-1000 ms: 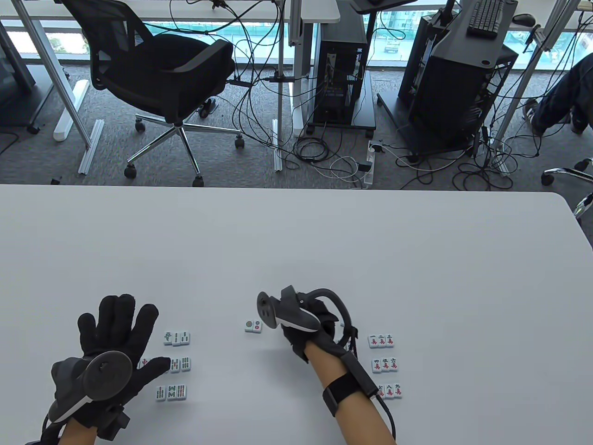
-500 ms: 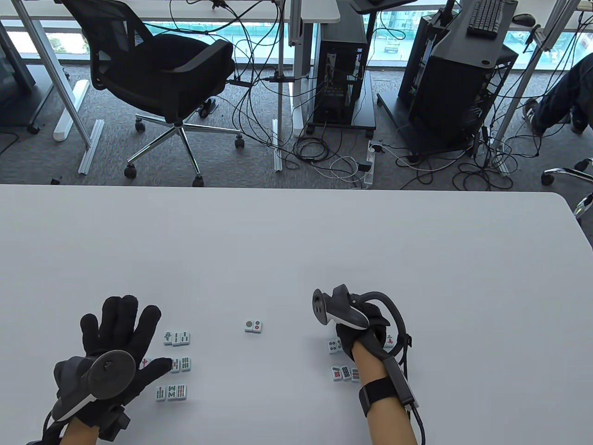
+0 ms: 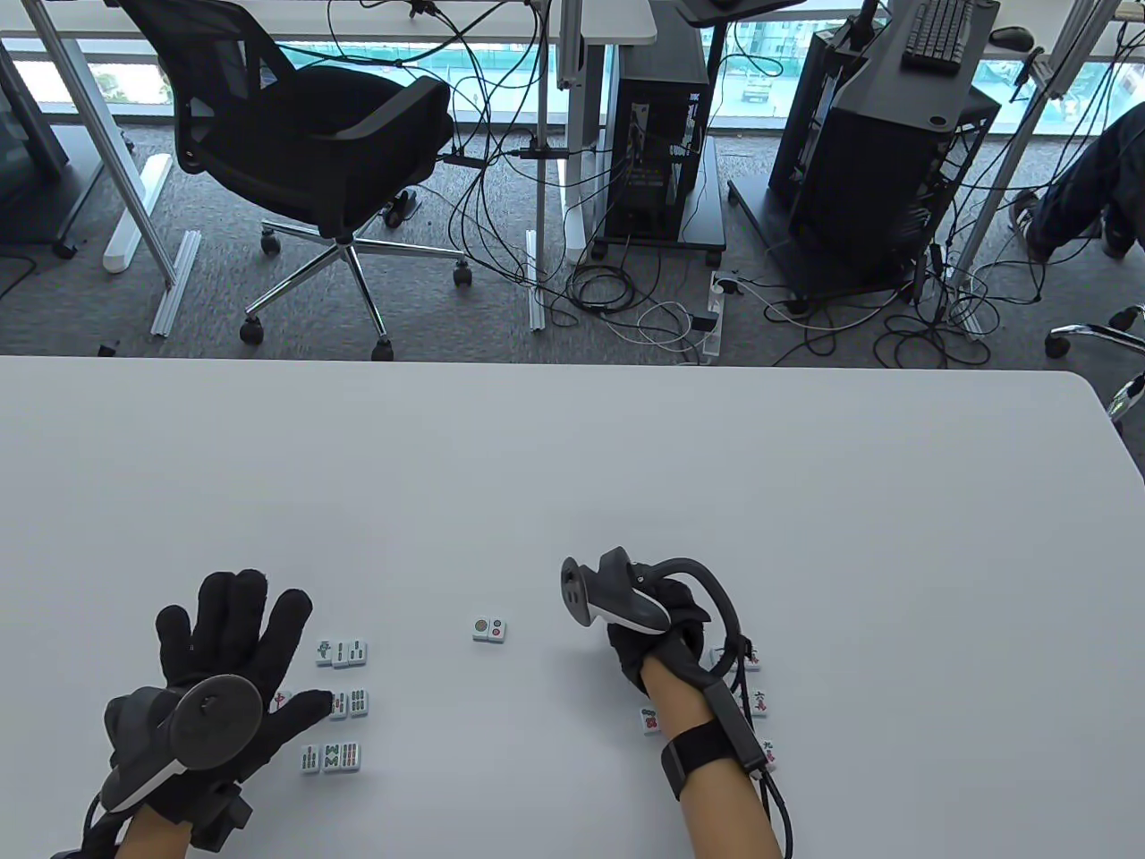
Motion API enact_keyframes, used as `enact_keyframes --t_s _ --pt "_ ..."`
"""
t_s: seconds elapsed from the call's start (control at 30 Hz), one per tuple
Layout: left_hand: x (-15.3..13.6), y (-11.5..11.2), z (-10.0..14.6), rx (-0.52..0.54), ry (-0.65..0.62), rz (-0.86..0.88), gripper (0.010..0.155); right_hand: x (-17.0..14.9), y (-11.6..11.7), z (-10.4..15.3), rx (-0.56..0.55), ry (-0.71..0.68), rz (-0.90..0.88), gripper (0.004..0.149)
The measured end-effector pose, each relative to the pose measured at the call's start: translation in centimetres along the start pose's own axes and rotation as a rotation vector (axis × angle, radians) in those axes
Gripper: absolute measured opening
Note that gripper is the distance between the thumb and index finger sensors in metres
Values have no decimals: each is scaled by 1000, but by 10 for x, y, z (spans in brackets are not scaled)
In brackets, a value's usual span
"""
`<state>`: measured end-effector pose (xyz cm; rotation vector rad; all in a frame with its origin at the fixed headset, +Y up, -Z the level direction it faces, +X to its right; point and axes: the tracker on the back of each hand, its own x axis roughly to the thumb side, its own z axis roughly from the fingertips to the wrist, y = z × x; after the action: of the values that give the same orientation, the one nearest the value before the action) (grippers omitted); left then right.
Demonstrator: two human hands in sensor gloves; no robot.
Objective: Mahjong suit sorting
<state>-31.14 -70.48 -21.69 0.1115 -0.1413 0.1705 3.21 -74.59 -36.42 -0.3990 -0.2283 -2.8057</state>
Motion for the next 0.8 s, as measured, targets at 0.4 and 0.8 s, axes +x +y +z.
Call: enact_keyframes --t_s 0.4,0.8 --pt "0 2 0 12 -4 16 91 81 -13 -6 -18 -174 -54 57" --pt "0 2 1 11 -4 19 91 77 -13 -3 -73 -182 -57 61"
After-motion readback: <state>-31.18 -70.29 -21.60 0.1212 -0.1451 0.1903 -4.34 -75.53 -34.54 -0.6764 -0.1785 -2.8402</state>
